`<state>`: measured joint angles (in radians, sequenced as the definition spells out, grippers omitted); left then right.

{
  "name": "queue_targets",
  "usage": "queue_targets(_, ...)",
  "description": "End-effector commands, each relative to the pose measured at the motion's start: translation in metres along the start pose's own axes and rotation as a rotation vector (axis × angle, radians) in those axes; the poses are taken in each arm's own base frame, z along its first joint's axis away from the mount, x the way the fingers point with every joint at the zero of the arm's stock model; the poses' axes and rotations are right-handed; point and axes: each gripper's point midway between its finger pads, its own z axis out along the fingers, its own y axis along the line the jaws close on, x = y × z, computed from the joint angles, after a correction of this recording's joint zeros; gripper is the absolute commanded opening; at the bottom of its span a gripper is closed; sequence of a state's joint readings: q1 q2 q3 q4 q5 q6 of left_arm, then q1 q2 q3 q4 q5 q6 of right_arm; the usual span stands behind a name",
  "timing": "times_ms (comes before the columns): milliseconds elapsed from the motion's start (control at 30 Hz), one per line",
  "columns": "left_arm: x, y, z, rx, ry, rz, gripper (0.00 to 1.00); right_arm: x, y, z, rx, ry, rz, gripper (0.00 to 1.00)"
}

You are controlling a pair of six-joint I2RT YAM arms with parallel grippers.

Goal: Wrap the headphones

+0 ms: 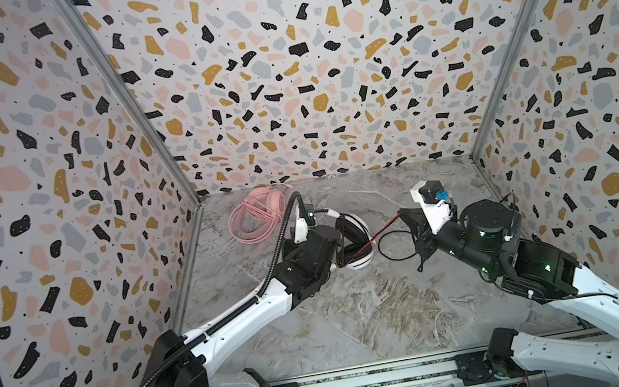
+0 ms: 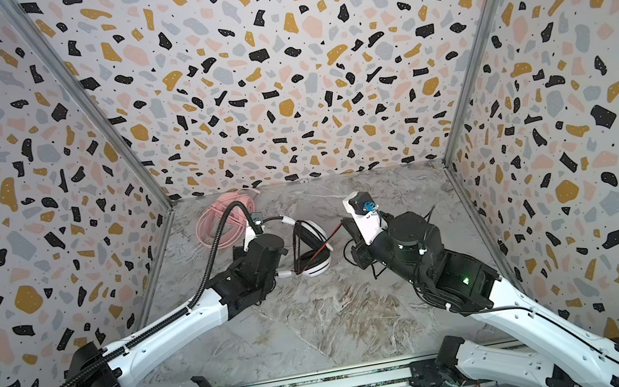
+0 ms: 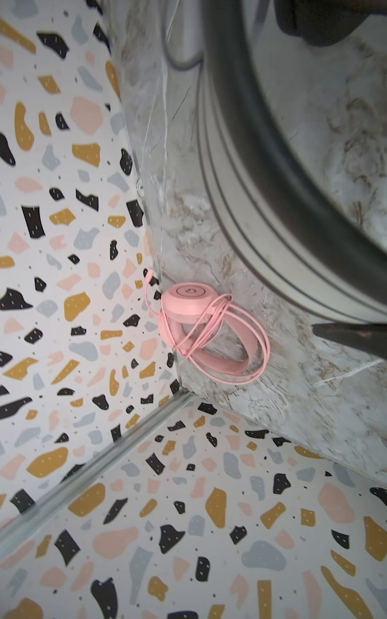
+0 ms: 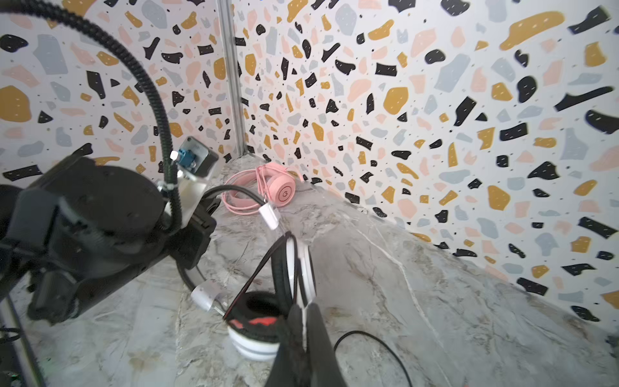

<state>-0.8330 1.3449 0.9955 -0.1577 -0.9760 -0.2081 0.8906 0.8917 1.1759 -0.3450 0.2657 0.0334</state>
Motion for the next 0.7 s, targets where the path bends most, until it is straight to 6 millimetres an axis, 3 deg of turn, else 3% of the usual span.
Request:
queue_targets(0,-0.024,-0.010,-0.016,0.077,-0.044,0.031,0.00,-0.041,-0.026,-0.015,0.098,-0.115,-0.014,0.00)
queue_targets(133,-0.018,-0.034,-0.040,0.266,-0.043,0.083,0.00,-0.045,-0.043,-0.007,0.130,-0.106,-0.013,0.00)
queue_targets(333,-0.020,-0.050,-0.075,0.528,-0.081,0.074,0.00,-0.035,-0.072,0.015,0.130,-0.082,0.029,0.00)
queue_targets(667,-0.031,-0.079,-0.116,0.835,-0.090,0.102,0.00,0.026,-0.096,0.056,0.083,0.022,0.138,0.00)
